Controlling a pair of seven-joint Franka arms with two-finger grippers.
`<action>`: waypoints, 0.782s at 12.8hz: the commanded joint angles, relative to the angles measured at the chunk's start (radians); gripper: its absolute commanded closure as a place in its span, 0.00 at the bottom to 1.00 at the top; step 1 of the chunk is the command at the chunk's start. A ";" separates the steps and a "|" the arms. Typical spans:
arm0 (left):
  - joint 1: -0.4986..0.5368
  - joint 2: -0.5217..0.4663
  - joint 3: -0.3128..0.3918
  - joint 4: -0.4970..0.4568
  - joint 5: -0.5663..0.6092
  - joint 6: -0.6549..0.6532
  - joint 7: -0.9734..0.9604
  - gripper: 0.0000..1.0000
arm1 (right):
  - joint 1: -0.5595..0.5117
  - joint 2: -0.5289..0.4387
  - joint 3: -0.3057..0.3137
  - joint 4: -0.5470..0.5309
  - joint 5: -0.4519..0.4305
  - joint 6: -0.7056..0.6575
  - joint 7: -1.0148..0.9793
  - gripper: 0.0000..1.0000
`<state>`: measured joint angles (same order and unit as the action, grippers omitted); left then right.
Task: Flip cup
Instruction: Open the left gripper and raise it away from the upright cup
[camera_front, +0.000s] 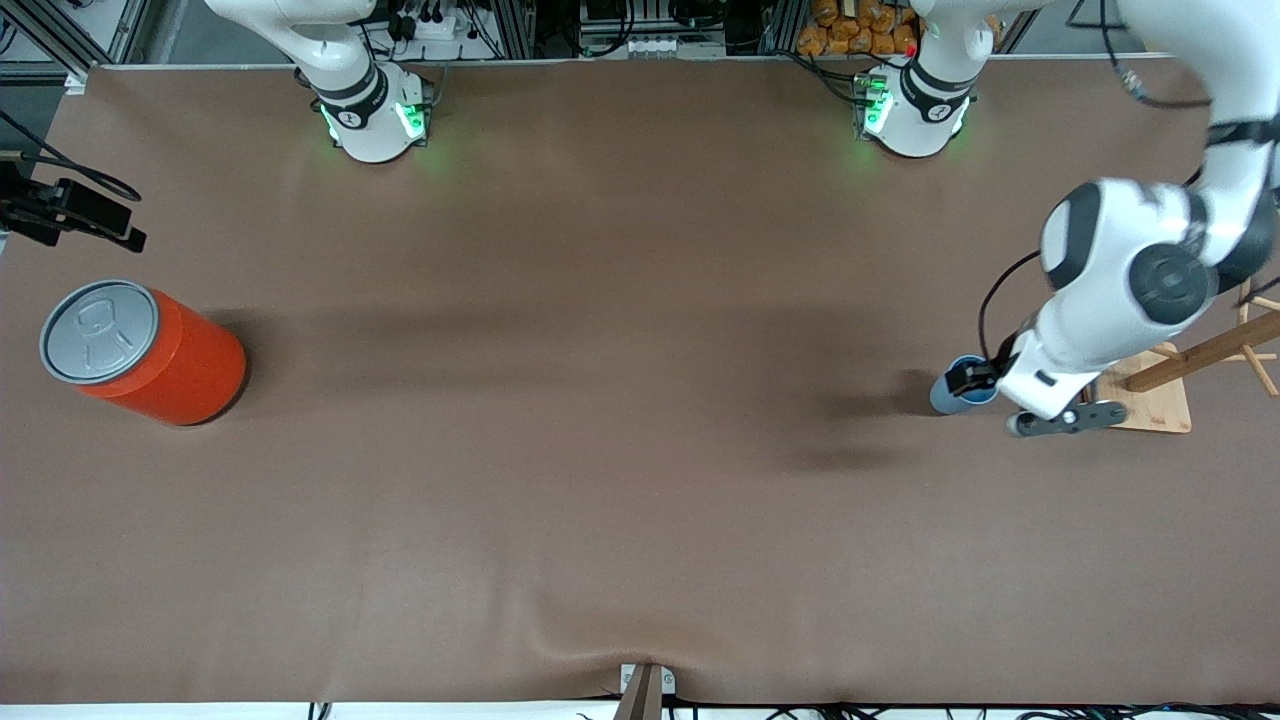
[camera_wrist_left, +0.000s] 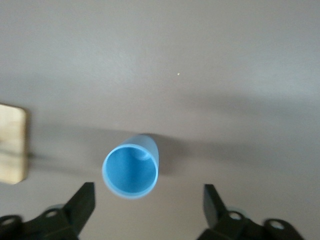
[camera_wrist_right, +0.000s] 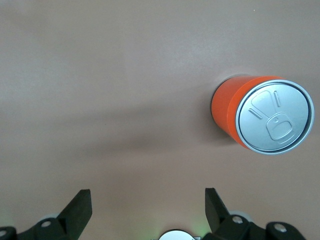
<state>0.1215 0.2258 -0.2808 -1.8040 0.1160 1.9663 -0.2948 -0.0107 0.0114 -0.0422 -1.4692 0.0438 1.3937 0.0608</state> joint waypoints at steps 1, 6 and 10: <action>0.004 0.009 -0.015 0.213 0.002 -0.219 0.042 0.00 | -0.014 -0.016 0.015 -0.010 -0.016 0.002 -0.006 0.00; 0.015 -0.149 -0.012 0.261 -0.078 -0.384 0.094 0.00 | -0.014 -0.014 0.013 -0.010 -0.065 -0.010 -0.003 0.00; 0.030 -0.353 -0.009 0.080 -0.159 -0.360 0.091 0.00 | -0.011 0.005 0.013 0.000 -0.016 0.011 0.010 0.00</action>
<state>0.1306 -0.0030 -0.2894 -1.5866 -0.0098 1.5653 -0.2200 -0.0107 0.0138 -0.0404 -1.4721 0.0062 1.3959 0.0616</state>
